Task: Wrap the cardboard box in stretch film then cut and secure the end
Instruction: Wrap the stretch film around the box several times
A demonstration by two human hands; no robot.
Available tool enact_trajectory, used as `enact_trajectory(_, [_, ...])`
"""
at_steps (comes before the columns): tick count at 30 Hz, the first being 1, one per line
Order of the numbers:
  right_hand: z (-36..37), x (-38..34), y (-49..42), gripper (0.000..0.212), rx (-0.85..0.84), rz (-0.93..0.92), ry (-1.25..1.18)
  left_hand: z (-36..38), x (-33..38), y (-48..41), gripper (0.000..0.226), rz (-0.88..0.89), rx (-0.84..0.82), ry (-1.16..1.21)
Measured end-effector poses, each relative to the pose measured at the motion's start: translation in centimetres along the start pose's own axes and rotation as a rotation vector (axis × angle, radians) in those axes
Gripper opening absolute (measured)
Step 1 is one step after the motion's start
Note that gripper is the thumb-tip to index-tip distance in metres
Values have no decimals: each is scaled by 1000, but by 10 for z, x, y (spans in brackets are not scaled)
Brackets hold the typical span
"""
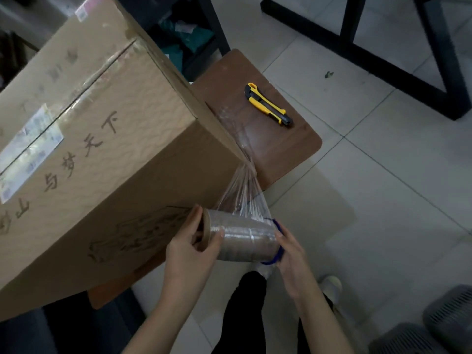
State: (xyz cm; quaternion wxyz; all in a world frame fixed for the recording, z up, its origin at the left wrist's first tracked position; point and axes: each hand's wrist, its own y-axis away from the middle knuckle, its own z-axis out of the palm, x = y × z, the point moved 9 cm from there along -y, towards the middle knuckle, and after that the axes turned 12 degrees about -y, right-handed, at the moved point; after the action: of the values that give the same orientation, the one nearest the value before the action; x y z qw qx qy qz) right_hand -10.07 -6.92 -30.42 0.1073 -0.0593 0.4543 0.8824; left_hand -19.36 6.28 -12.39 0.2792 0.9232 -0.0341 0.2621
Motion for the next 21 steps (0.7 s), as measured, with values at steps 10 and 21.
enact_trajectory(10, [6, 51, 13, 41, 58, -165, -95, -33, -21, -13, 70, 229, -180, -264])
enact_trajectory(21, [3, 91, 39, 51, -22, -397, -321, -49, -37, 1, 56, 571, -98, -302])
